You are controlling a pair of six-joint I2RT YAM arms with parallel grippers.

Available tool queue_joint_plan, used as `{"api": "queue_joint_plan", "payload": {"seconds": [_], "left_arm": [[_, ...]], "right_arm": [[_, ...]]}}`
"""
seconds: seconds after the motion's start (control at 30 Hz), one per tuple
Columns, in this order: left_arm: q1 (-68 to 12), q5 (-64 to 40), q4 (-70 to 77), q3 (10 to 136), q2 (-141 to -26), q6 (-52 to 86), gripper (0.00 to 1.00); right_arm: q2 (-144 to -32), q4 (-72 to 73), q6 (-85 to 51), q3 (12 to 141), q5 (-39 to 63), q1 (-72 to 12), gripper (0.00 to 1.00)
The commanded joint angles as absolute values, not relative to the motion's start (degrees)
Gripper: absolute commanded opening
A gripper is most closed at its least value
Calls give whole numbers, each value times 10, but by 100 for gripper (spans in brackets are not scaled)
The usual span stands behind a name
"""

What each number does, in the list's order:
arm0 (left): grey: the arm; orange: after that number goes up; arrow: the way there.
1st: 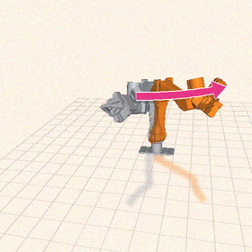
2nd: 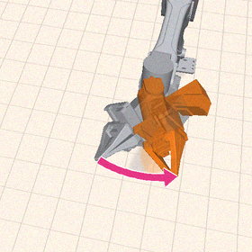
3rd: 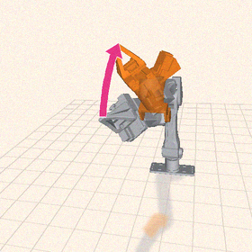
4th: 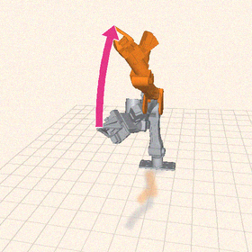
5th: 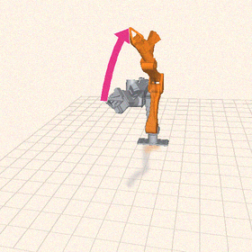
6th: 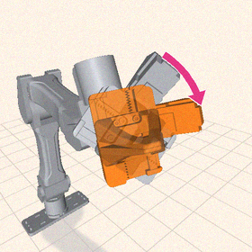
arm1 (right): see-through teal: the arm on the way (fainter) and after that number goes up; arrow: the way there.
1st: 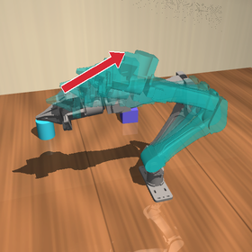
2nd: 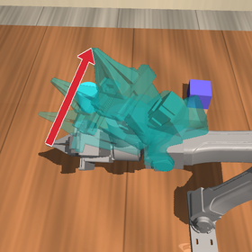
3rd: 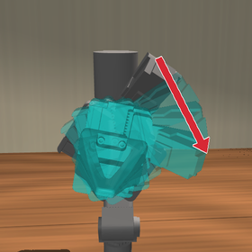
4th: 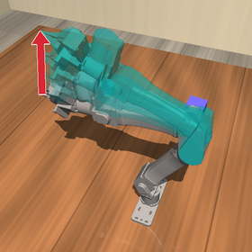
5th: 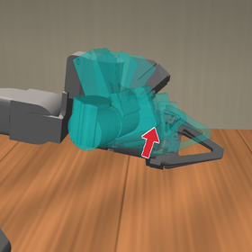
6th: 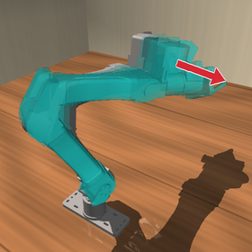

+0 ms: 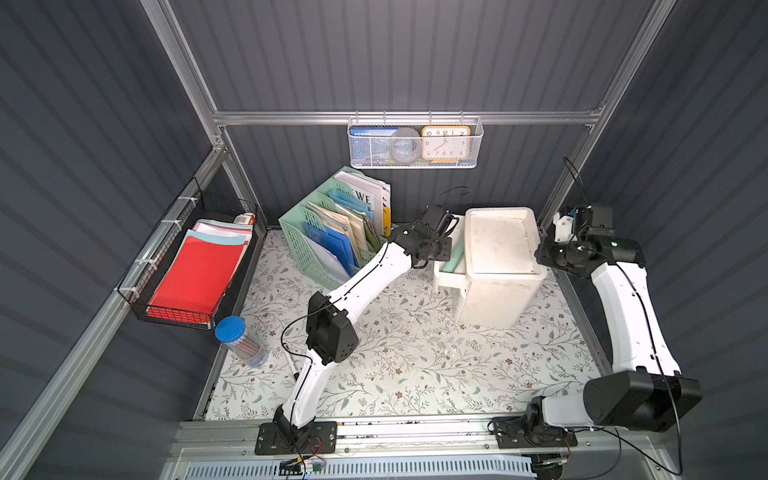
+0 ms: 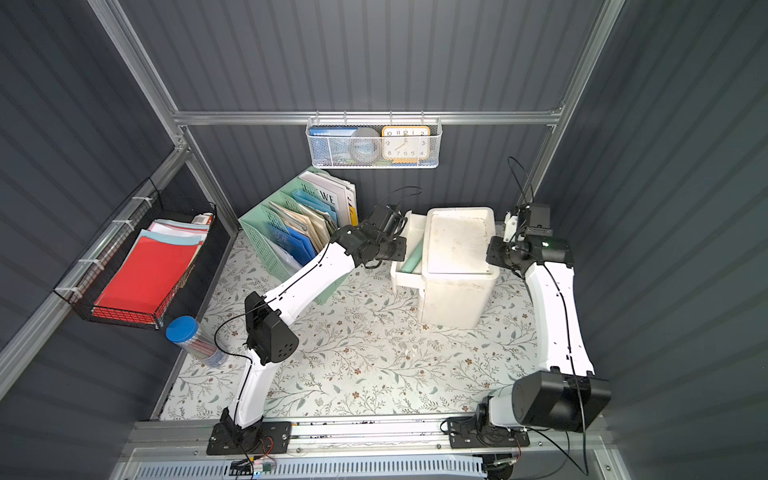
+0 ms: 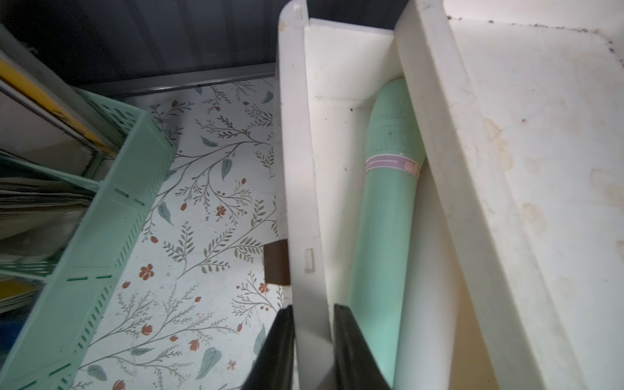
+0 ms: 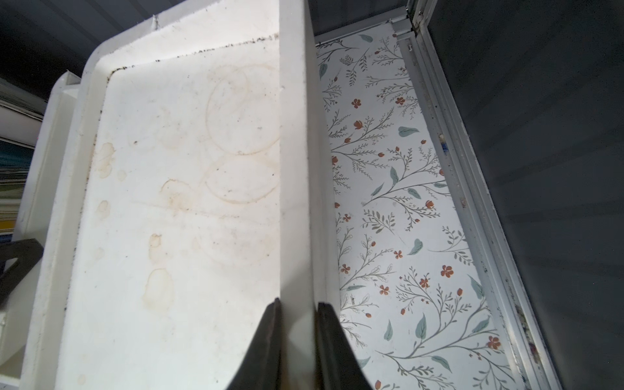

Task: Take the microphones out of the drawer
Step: Open the drawer in the storage box.

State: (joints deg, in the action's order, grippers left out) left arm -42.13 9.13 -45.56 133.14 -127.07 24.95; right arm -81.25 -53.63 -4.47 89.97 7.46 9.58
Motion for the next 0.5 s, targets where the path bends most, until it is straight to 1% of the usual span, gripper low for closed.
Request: {"api": "queue_joint_plan", "payload": {"seconds": [0.0, 0.13, 0.47], "left_arm": [[-410, 180, -477, 1316, -1230, 213, 18], [-411, 210, -481, 1302, -1220, 211, 18], [-410, 229, -486, 1278, -1207, 209, 19]], "right_arm": [[-849, -537, -65, 874, 90, 92, 8], [-851, -537, -67, 874, 89, 92, 8], [-853, -537, -66, 874, 88, 93, 8]]}}
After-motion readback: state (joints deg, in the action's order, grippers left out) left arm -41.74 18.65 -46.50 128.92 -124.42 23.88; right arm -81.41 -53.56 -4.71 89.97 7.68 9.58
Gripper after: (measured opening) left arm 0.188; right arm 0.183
